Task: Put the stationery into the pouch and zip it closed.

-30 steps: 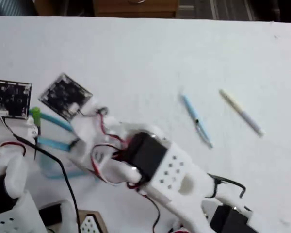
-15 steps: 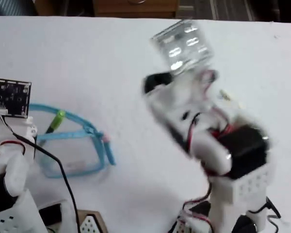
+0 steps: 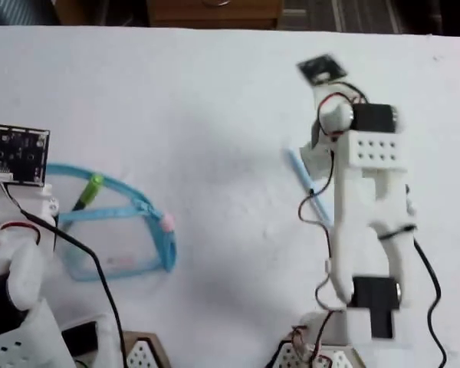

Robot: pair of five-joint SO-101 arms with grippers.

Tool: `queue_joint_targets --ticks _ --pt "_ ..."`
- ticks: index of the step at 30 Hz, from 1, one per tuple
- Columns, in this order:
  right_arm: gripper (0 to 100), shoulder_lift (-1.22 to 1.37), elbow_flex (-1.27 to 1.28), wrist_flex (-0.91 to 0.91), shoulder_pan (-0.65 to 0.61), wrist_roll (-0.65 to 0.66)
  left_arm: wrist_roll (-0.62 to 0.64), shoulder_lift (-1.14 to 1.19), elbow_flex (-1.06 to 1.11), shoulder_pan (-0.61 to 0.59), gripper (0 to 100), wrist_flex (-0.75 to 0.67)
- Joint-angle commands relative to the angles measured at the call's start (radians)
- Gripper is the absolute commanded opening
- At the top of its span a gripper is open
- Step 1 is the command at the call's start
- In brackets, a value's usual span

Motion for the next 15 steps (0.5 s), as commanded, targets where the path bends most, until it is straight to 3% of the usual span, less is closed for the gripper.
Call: queue_joint_targets --ticks 1,6,12,15 --pt "29.6 0.088 0.002 -0.102 -0.018 0.071 0.005 0.039 0.230 -0.007 2 0.025" --pt "21.3 0.064 0.000 -0.087 -0.171 0.064 0.005 0.039 0.230 -0.007 2 0.026" --pt "1.4 -0.269 0.000 -0.035 -0.375 0.009 0.005 0.039 0.230 -0.007 2 0.031" --pt "5.0 -0.447 -0.012 -0.061 -0.503 -0.005 0.005 0.039 0.230 -0.007 2 0.031"
